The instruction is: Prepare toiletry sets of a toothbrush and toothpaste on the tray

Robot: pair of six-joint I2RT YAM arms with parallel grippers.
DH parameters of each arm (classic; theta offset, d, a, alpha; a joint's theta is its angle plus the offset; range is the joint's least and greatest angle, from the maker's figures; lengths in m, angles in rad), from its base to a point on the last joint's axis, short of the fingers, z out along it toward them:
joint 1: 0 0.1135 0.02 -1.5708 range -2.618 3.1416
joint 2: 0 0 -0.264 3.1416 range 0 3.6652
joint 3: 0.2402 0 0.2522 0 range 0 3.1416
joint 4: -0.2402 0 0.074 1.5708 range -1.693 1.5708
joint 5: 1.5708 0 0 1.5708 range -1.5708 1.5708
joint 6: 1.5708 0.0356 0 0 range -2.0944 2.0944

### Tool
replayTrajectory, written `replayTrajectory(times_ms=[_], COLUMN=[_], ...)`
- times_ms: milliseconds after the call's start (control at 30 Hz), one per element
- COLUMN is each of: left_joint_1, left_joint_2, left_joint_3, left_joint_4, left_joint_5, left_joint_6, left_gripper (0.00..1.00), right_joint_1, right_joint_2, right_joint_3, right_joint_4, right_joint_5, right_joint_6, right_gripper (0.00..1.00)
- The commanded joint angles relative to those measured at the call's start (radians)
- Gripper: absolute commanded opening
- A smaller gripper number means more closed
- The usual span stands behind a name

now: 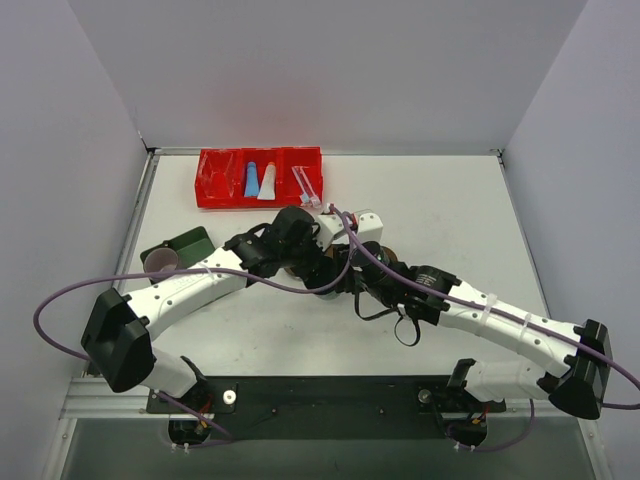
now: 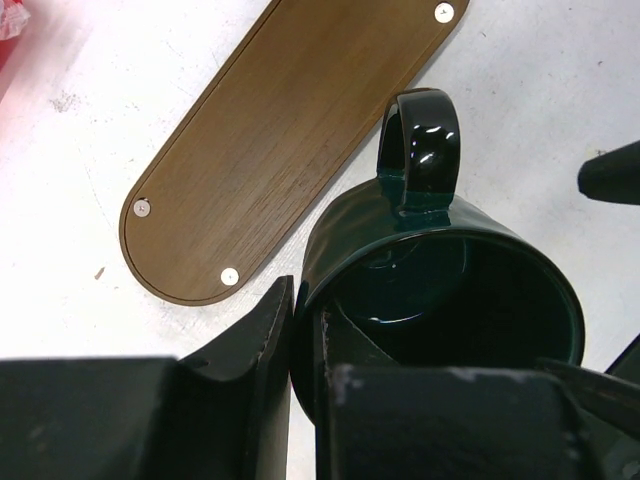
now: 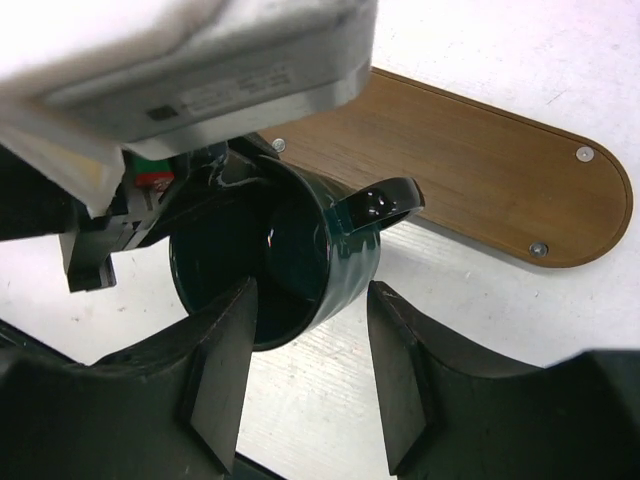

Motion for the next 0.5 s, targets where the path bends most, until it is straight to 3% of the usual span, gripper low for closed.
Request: replayTrajectory(times_ms=[0,467], left_joint_1=[-0.005,0.008], left_joint_2=[-0.016,-0.017], left_joint_3=[0.024,0.018], left_joint_4=[0.112,0.118], left_joint_5=[0.017,0.031], left_joint_6=[-0.060,-0.097], left_gripper=[0.00,0.00], right_joint_1=[0.007,0.022], right_joint_2=[0.023,0.075], right_joint_3=[0.016,-0.031], right_joint_4=[0.048,0.075], right_joint_5=[0.064,0.174], right_joint_6=[0.042,0.068], right_gripper=[0.43,0.38])
